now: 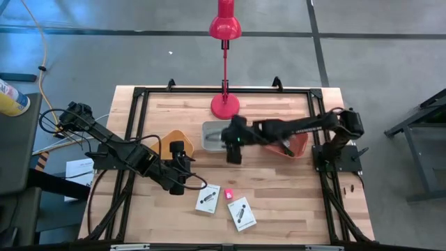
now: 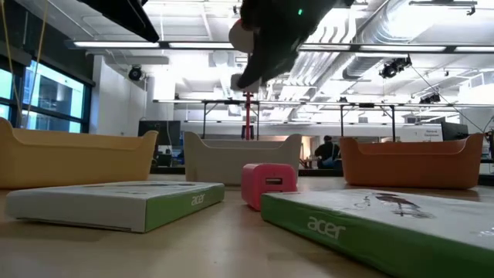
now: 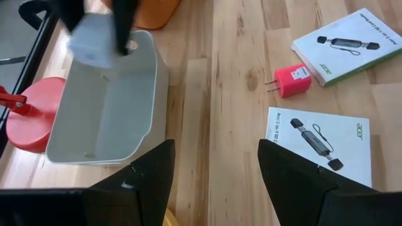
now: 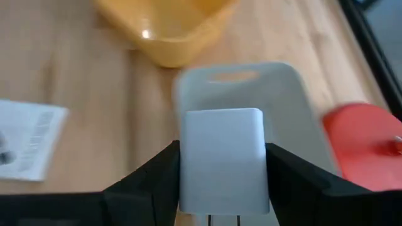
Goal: Pick and place items into bin
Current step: Put the white charger adapter into the gray bin
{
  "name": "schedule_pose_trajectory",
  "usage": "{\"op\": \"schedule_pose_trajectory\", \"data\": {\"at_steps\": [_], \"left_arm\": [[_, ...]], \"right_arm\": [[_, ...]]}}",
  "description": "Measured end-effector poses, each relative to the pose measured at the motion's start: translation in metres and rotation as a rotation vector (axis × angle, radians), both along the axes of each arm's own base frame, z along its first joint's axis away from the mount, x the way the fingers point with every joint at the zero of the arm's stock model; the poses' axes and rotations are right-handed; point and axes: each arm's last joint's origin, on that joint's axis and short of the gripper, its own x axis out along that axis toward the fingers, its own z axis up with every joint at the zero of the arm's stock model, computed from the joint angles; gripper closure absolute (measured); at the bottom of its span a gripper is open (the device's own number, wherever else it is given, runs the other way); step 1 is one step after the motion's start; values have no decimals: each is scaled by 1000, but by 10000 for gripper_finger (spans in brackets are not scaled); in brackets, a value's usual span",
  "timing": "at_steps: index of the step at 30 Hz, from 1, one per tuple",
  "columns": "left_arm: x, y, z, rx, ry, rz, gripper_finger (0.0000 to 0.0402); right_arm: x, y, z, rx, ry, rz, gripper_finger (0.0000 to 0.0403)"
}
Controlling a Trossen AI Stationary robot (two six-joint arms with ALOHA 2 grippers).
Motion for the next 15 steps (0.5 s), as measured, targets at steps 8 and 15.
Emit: {"op": "schedule_pose_trajectory", "data": {"at_steps": [8,15], "left_arm": [[0,0,0,0,1,0,186],[0,0,0,1,1,0,185]], "right_arm": [[1,-53,-15,51,37,-105,200],[9,-67,-37,114,65,-115,215]]}}
